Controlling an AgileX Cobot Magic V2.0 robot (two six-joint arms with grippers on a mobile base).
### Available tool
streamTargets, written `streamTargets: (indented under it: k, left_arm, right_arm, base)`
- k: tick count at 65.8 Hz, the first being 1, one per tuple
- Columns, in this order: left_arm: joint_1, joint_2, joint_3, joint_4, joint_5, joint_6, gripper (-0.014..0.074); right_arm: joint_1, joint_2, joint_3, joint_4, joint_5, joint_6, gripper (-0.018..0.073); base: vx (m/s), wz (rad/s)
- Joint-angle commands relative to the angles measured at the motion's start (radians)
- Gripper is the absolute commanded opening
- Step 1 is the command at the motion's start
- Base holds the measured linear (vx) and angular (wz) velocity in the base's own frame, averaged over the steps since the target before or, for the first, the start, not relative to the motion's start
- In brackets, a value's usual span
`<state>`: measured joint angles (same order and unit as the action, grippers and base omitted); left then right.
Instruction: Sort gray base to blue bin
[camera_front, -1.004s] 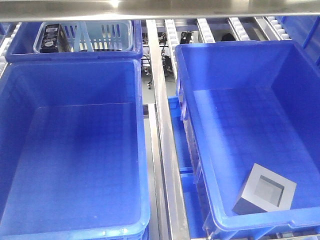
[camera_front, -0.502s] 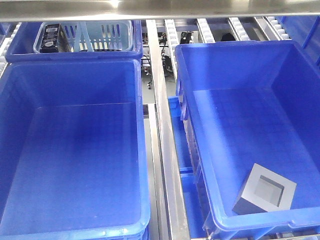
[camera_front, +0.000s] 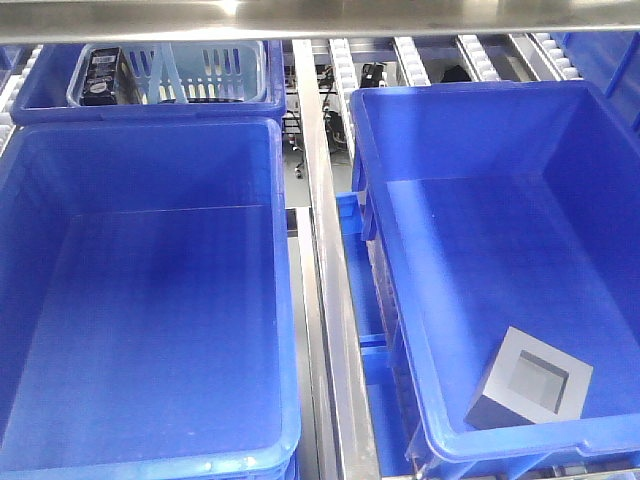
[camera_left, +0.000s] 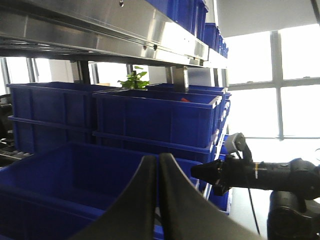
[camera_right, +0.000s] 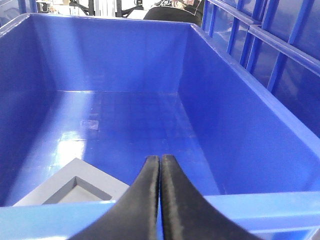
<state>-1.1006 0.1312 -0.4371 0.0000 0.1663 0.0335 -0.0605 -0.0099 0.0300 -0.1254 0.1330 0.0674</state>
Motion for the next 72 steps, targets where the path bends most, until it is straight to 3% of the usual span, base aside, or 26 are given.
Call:
streamTargets:
  k: [1,8,30,43,57,72]
  left_arm:
    - [0.044,0.010,-0.025,-0.022,-0.064,0.008,-0.0006]
    - [0.148,0.001,-0.024,0.007,-0.059,0.008,-0.0006]
    - [0.716,-0.067,-0.024,0.017,-0.058,0.025,-0.0006]
    - [0.955,-0.144,-0.024,0.017,-0.054,0.025,-0.0006]
    - [1.099,-0.157,0.003,0.018,-0.087,0.025,-0.0006]
    - [1.124,-0.158,0.091,0.017,-0.143,0.023,-0.0006]
  right_arm:
    - [-0.001,-0.015,0.014,-0.009,-0.076,-0.006,-0.0009]
    - [-0.001,-0.015,0.014,-0.009,-0.076,-0.006,-0.0009]
    - [-0.001,-0.015,0.014,-0.009,-0.076,-0.006,-0.0009]
    - [-0.001,-0.015,0.014,-0.009,-0.076,-0.006,-0.0009]
    - [-0.001,-0.015,0.014,-0.009,-0.076,-0.006,-0.0009]
    - [-0.001,-0.015,0.014,-0.009,-0.076,-0.006,-0.0009]
  base:
    - [0.00,0.00]
    - [0.00,0.00]
    - [0.00,0.00]
    - [0.00,0.00]
    - [0.00,0.00]
    - [0.00,0.00]
